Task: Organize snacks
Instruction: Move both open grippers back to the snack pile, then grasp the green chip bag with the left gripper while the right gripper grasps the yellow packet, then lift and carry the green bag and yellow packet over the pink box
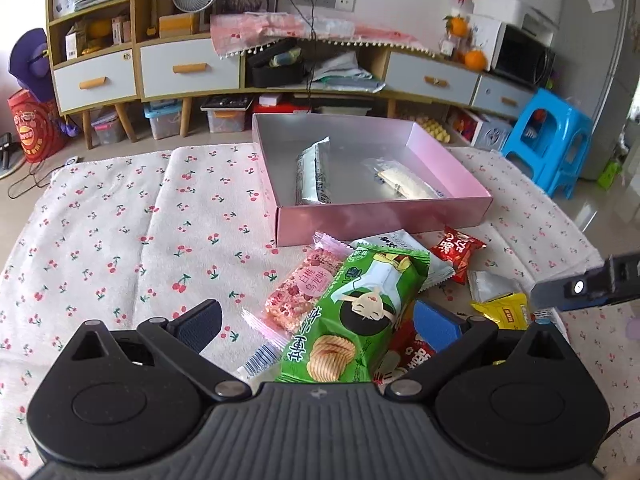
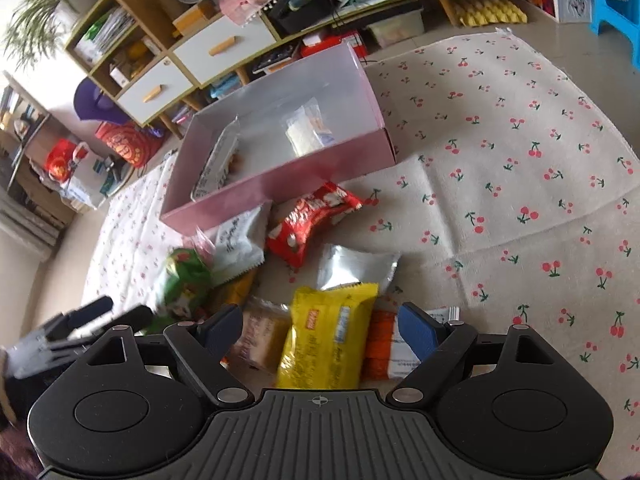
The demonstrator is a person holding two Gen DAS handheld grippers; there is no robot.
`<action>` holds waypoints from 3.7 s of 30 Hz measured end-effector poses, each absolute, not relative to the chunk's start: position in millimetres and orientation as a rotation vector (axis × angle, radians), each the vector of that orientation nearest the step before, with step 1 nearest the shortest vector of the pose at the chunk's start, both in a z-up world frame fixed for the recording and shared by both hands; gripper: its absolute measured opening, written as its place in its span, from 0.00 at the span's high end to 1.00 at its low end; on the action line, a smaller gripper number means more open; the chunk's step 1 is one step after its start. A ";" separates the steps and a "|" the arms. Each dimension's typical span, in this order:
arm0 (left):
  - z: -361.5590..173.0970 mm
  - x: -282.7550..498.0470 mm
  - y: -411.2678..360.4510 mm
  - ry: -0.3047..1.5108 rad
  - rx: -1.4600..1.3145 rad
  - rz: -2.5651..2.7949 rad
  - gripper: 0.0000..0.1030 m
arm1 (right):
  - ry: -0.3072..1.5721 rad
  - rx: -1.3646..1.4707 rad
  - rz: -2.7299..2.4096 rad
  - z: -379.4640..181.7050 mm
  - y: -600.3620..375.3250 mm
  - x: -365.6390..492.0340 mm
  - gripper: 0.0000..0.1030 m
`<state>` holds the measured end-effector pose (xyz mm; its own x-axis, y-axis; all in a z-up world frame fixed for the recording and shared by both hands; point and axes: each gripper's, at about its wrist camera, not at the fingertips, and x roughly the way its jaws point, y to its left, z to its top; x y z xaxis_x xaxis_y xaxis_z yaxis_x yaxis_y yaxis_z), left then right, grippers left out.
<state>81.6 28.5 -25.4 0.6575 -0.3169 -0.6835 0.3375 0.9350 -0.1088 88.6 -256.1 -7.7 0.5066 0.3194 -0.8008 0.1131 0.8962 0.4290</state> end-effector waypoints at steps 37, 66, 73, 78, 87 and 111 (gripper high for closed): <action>-39.0 83.3 19.2 0.791 -0.003 -0.459 0.28 | 1.007 0.106 0.151 -23.1 -245.2 75.5 0.18; -27.2 90.7 16.2 0.880 -0.083 -0.428 0.53 | 1.041 0.309 0.201 -16.3 -251.1 87.0 0.49; -16.9 90.2 18.8 0.894 -0.146 -0.429 0.53 | 1.047 0.419 0.189 -5.8 -264.0 89.3 0.49; -11.1 92.3 19.2 0.893 -0.186 -0.414 0.54 | 1.023 0.453 0.191 4.4 -267.6 94.6 0.49; -1.0 102.6 18.4 0.868 -0.269 -0.380 0.54 | 0.980 0.523 0.186 18.9 -271.9 118.8 0.49; -13.1 200.4 -25.8 0.939 -0.382 -0.247 0.55 | 0.897 0.516 0.151 18.6 -293.1 222.9 0.49</action>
